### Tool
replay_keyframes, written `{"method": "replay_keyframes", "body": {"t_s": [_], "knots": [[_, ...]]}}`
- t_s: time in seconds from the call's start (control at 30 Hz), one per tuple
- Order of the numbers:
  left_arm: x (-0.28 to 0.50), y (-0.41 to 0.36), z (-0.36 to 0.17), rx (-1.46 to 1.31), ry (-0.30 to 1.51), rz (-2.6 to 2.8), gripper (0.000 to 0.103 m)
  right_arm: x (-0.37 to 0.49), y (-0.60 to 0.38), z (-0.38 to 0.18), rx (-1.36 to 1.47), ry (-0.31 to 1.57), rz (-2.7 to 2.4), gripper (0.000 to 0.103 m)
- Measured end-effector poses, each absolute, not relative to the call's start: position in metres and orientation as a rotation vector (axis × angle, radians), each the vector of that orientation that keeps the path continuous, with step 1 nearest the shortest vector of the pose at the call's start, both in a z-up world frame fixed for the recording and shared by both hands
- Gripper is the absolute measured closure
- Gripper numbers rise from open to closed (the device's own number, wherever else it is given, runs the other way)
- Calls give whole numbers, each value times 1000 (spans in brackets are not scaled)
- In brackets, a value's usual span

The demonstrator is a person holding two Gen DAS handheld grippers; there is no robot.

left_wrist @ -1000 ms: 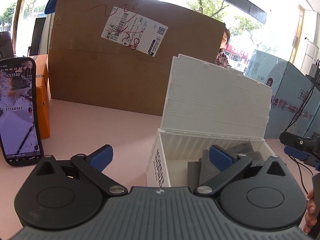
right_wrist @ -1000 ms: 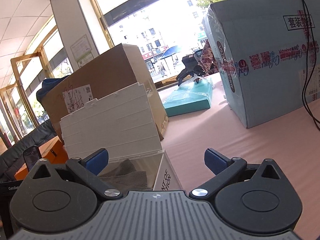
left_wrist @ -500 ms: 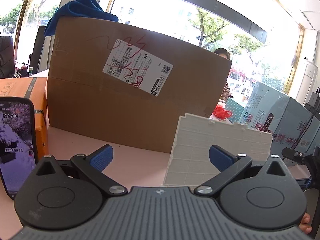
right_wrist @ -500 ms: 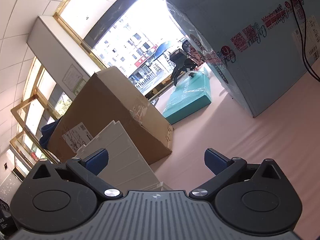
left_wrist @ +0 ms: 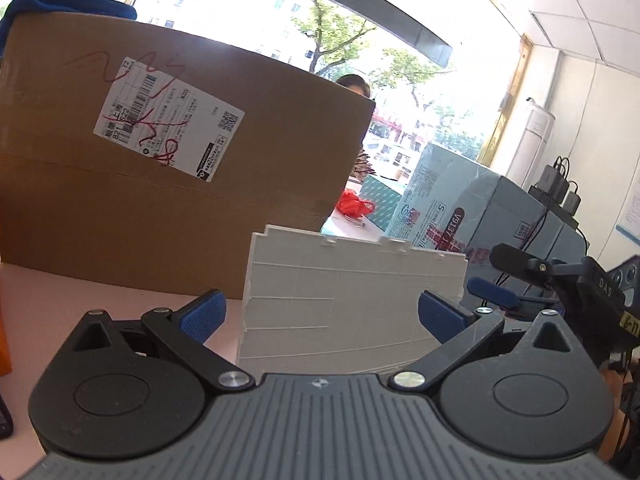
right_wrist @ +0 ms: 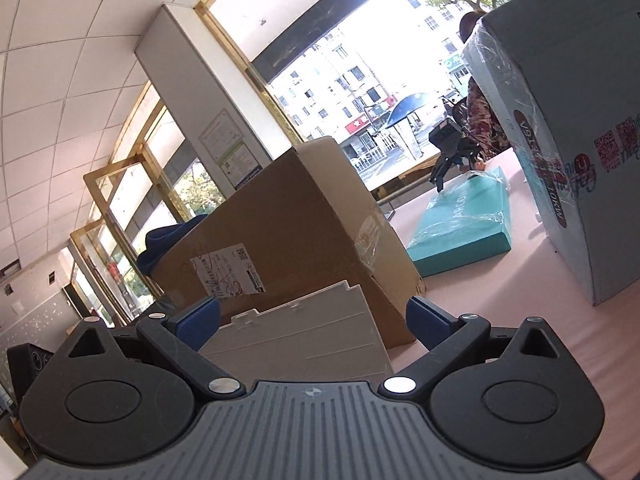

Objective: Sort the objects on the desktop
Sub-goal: 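Push the white ribbed lid down over the foam box with both tools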

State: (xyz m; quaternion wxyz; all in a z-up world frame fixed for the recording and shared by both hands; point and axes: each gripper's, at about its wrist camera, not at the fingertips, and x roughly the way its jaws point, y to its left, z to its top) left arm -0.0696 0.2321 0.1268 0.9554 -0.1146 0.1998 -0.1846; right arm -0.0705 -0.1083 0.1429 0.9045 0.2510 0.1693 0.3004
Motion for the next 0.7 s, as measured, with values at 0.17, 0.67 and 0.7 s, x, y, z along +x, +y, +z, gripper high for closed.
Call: {"method": "replay_keyframes", "body": {"t_s": [0.17,0.67,0.7], "knots": [[-76,216,127,-125,381,-377,1,-73,-98,142,426,344,634,27],[-82,216,130,-25,359,-279,47,-72,-105,134,343,299,537,85],[-84,215,130,-13,355,-279,47,-72,-106,134,343,292,541,85]]}}
